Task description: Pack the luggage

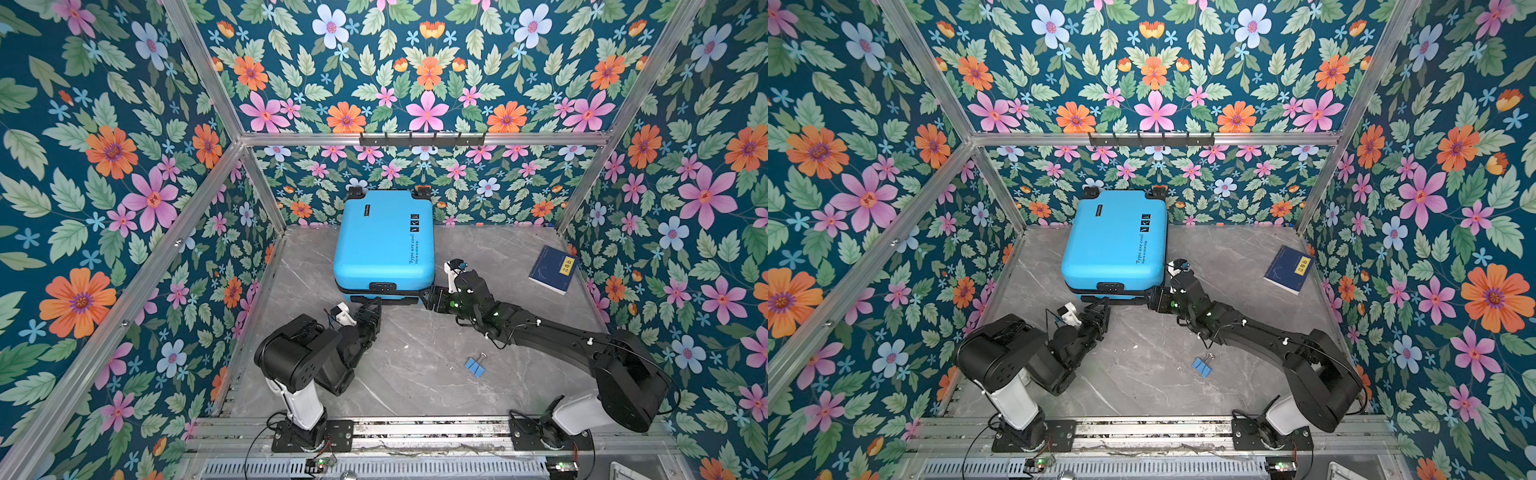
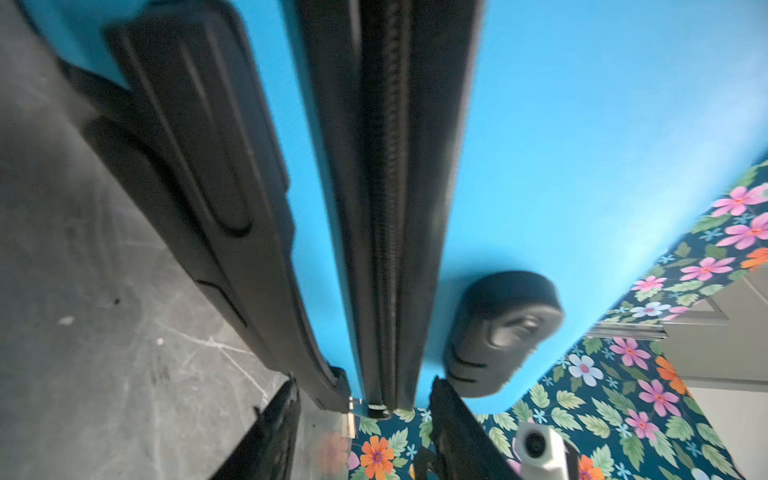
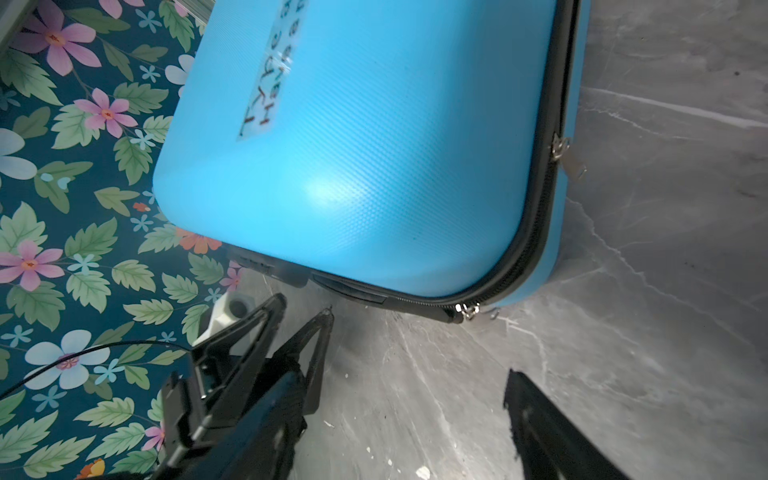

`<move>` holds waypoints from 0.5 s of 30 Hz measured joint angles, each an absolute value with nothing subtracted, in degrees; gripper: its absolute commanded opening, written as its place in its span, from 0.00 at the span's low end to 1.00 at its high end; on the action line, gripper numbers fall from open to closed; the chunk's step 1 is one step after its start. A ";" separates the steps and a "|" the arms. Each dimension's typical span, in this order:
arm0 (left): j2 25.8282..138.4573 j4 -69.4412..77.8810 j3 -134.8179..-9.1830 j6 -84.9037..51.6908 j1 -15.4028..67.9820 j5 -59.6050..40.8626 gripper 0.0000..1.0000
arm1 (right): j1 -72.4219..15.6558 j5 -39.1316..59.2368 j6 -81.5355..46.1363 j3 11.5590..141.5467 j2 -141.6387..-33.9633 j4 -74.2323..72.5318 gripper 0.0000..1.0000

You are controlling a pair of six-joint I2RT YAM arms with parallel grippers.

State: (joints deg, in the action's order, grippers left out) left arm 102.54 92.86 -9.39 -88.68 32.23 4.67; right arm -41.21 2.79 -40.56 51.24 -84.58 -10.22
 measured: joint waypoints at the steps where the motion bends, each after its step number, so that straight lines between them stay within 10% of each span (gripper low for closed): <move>1: 103.70 92.73 -9.61 -89.19 32.25 4.69 0.53 | -41.21 2.74 -40.53 51.31 -84.33 -10.20 0.78; 15: 110.34 92.97 -15.49 -88.51 32.23 4.51 0.54 | -41.19 1.37 -40.29 51.03 -82.24 -8.80 0.78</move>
State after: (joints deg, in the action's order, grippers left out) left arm 110.34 92.97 -15.49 -88.51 32.23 4.51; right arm -41.19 1.37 -40.29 51.03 -82.24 -8.80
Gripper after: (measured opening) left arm 0.550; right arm 0.783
